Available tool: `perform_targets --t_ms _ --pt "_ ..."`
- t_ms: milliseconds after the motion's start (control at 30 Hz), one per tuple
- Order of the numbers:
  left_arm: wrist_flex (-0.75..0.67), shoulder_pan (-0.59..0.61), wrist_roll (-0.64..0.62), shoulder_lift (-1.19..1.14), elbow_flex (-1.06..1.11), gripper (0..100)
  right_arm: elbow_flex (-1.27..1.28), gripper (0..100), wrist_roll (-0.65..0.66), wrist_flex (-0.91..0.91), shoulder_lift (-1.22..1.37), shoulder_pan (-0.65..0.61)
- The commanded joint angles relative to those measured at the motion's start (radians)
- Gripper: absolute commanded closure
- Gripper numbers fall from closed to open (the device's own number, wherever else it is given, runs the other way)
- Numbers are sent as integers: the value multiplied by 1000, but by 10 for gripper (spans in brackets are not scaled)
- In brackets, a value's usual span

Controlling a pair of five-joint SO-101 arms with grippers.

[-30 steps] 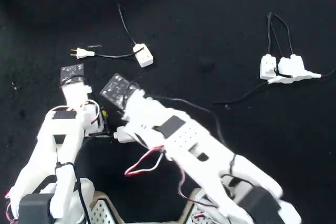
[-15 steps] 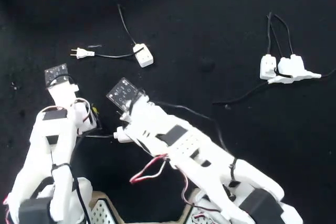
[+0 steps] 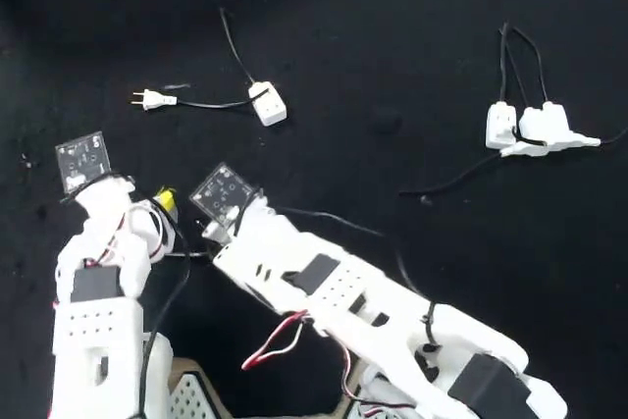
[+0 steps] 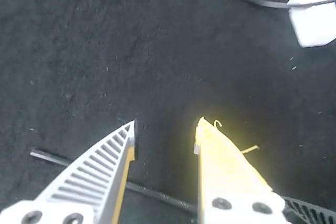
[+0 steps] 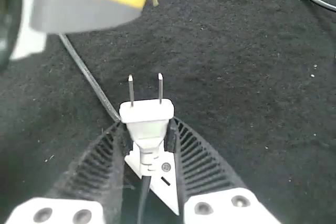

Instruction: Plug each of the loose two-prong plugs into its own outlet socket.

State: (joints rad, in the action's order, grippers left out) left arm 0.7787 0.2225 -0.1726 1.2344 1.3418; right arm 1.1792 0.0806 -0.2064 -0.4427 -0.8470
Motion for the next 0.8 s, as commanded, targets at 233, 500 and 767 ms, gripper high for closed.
perform_targets --t_ms 233,500,767 --pt "150 -125 46 284 21 809 -8 987 -20 104 -25 -14" --pt "158 -205 74 373 82 809 -59 988 -21 104 65 9" --pt "149 -202 118 381 116 809 -30 988 -21 84 -16 12"
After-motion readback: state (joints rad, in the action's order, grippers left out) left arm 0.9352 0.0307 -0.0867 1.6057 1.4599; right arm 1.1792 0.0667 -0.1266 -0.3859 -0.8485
